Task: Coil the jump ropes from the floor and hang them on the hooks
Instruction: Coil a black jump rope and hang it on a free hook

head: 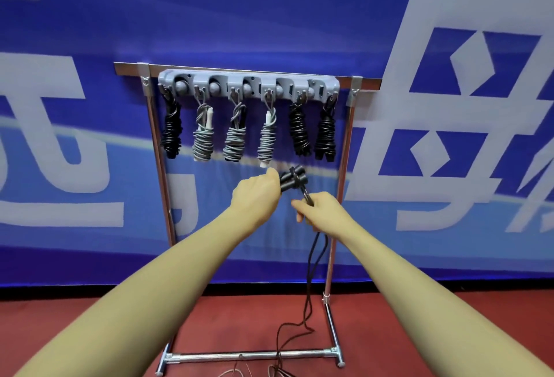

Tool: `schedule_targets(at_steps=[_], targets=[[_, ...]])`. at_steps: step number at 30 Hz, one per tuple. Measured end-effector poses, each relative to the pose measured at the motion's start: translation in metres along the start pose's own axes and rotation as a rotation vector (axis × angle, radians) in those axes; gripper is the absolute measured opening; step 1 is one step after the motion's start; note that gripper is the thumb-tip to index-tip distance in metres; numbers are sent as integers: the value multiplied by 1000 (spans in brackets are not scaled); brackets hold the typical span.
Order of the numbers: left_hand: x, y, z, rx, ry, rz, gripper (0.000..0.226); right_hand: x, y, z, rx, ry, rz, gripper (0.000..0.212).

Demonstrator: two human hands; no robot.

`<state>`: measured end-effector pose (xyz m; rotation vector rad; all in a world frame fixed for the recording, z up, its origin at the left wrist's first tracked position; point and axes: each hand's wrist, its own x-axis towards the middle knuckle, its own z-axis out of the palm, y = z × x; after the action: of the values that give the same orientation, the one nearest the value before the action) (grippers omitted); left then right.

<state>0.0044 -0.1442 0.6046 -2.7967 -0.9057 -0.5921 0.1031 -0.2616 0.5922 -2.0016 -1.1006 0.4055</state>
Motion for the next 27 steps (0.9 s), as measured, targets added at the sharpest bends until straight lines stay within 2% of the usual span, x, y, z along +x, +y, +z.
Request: schedule_targets(at_steps=[3, 7, 12, 14, 16, 18, 20, 24, 27], targets=[[-1, 0, -2, 56, -43, -37, 33, -6, -10, 3, -63, -69, -35, 28], [-5, -9, -7, 122, -89, -35, 26, -11, -16, -1, -232, -98, -94, 20], [-15, -35, -1, 227, -122, 69, 12, -20, -31, -11, -895, 82, -403, 17], [-17, -40, -3, 232, -108, 122, 7, -22, -35, -11, -963, 183, -494, 23], [-21, -40, -9, 248, -101, 181, 11, -24, -39, -9, -828, 286, -495, 23], [-24, -39, -15, 269, -86, 232, 13, -20, -41, -7, -491, 337, -369, 20], [-27, -39, -20, 291, -88, 272, 13, -13, -45, -7, -163, 320, -217, 15], [-35, -38, -25, 292, -89, 362, 14, 2, -54, -11, -141, 311, -128, 30], [-33, -42, -29, 257, -46, 468, 14, 11, -52, -10, -177, 252, -108, 32]])
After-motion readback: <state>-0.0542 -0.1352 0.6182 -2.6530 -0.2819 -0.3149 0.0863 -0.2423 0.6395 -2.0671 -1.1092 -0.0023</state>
